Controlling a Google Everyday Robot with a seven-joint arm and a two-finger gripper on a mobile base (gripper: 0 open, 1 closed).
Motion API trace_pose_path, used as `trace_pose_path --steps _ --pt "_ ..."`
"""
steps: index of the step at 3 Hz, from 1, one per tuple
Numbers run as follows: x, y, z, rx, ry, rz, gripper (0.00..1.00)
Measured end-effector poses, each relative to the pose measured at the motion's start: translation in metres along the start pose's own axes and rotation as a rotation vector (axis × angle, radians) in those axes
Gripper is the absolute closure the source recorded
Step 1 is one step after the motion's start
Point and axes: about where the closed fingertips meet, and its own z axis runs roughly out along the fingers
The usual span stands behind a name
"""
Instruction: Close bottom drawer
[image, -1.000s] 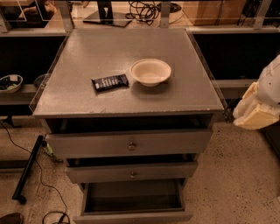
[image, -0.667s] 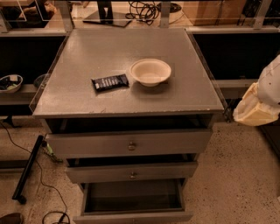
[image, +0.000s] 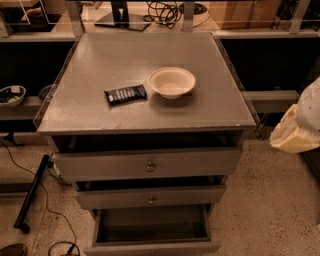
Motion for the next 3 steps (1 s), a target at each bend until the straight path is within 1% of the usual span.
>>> trace_pose_path --steps 1,2,3 --pt "0.01 0.011 0.03 -0.018 0.005 0.001 1.0" --pt "0.037 0.02 0.074 -0.086 -0.012 0.018 1.0" --pt "0.056 0.021 0.108 -0.159 -0.041 0.038 1.0"
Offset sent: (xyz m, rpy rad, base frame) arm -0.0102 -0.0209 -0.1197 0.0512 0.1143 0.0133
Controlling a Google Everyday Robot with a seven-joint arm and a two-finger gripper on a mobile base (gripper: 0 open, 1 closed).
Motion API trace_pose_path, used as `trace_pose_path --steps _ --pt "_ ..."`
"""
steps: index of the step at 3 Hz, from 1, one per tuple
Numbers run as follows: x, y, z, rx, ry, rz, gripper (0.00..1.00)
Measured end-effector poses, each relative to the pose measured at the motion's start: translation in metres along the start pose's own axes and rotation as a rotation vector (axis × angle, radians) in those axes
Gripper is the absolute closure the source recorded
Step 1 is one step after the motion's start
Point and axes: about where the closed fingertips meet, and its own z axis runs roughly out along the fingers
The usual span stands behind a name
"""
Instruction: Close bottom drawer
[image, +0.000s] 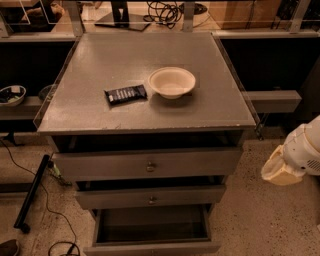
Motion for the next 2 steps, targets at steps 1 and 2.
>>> trace_pose_path --steps 1,2 --pt "0.0 0.01 0.003 -0.008 0.003 -0.001 1.0" --pt "0.006 0.035 0.02 -0.025 -0.008 0.011 1.0"
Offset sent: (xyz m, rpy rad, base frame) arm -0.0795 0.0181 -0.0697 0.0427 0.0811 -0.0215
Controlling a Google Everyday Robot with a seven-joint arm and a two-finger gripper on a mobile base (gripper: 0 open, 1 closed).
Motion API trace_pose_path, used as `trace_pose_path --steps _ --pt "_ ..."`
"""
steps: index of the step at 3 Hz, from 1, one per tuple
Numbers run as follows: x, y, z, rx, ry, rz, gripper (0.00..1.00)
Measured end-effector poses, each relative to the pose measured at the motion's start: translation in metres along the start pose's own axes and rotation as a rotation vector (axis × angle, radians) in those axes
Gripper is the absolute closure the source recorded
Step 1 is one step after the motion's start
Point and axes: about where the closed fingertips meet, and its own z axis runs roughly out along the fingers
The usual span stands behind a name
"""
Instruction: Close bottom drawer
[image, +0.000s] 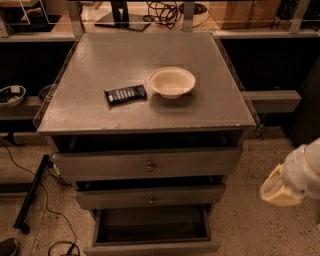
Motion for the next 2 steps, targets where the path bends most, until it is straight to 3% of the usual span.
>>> trace_pose_path --steps 1,2 --pt "0.013 0.027 0.03 -0.036 -0.004 0.002 1.0" --pt "0.032 0.039 0.063 -0.079 -0.018 0.015 1.0"
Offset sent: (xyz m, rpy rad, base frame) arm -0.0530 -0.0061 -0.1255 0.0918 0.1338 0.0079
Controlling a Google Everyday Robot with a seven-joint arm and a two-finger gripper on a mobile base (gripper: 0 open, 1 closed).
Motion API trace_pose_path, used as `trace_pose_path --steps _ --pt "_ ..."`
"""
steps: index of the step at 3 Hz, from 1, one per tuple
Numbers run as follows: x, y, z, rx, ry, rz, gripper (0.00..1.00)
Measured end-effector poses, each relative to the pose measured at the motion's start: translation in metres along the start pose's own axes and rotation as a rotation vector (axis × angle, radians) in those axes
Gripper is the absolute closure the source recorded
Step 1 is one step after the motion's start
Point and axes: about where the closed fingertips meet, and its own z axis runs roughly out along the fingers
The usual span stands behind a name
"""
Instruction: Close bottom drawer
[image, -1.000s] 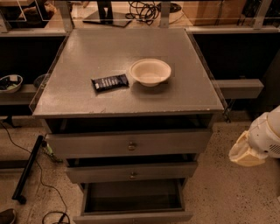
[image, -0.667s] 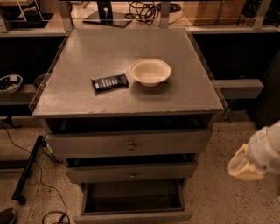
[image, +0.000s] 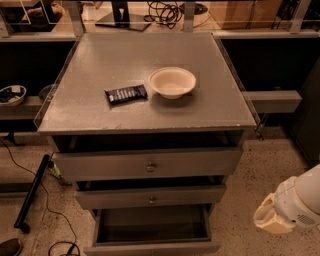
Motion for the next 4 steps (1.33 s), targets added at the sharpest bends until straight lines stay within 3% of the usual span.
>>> trace_pose_path --steps 1,2,4 --pt "0.02 -0.003 0.034 -0.054 -0.003 0.003 1.0" --pt "0.02 0.0 0.037 -0.057 -0.006 0.003 1.0" --pt "0.009 0.042 0.072 -0.075 -0.05 0.0 1.0"
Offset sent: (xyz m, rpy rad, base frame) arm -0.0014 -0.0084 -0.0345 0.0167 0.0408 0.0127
